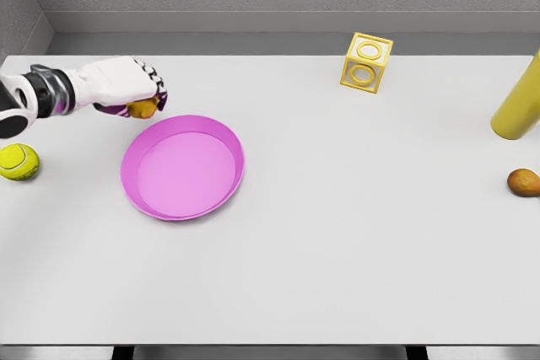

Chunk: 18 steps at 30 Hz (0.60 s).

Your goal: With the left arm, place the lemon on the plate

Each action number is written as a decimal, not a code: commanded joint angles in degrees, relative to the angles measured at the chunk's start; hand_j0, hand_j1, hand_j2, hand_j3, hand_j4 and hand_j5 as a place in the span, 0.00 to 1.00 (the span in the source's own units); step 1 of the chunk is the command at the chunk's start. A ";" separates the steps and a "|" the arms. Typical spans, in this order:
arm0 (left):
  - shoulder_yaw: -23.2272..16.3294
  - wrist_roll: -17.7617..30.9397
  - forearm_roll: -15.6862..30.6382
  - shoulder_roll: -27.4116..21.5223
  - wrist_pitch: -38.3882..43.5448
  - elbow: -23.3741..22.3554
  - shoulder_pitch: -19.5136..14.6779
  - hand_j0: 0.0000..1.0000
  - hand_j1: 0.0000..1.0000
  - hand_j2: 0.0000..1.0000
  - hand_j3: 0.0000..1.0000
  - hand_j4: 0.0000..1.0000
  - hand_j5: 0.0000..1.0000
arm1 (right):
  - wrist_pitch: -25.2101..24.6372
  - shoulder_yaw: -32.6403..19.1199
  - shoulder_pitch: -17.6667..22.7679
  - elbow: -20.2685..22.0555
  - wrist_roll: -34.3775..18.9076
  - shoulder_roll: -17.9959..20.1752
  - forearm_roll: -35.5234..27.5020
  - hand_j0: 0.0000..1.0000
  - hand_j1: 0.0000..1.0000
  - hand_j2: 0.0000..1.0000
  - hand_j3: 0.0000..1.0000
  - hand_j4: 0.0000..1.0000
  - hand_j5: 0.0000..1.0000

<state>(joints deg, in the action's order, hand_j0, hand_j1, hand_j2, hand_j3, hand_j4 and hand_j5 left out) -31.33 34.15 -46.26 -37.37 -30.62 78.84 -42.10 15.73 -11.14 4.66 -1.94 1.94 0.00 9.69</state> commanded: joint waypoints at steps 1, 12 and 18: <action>0.66 -0.04 0.11 -0.25 0.13 1.58 0.00 0.52 0.52 0.52 0.52 0.52 0.52 | 0.00 -0.02 0.00 0.01 -0.01 0.00 -0.02 1.00 1.00 1.00 1.00 1.00 1.00; 1.89 -0.04 0.20 -1.66 -0.23 6.59 2.90 0.52 0.52 0.52 0.52 0.52 0.52 | 0.00 -0.02 0.00 0.01 -0.01 0.00 -0.02 1.00 1.00 1.00 1.00 1.00 1.00; 1.80 -0.04 0.20 -1.48 -0.23 8.17 3.69 0.52 0.52 0.52 0.52 0.52 0.52 | 0.00 -0.02 0.00 0.01 -0.01 0.00 -0.02 1.00 1.00 1.00 1.00 1.00 1.00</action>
<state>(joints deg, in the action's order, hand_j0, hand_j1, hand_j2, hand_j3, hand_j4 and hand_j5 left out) -29.60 34.15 -46.17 -38.85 -30.98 86.21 -38.15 15.73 -11.15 4.75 -1.94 1.94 0.00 9.69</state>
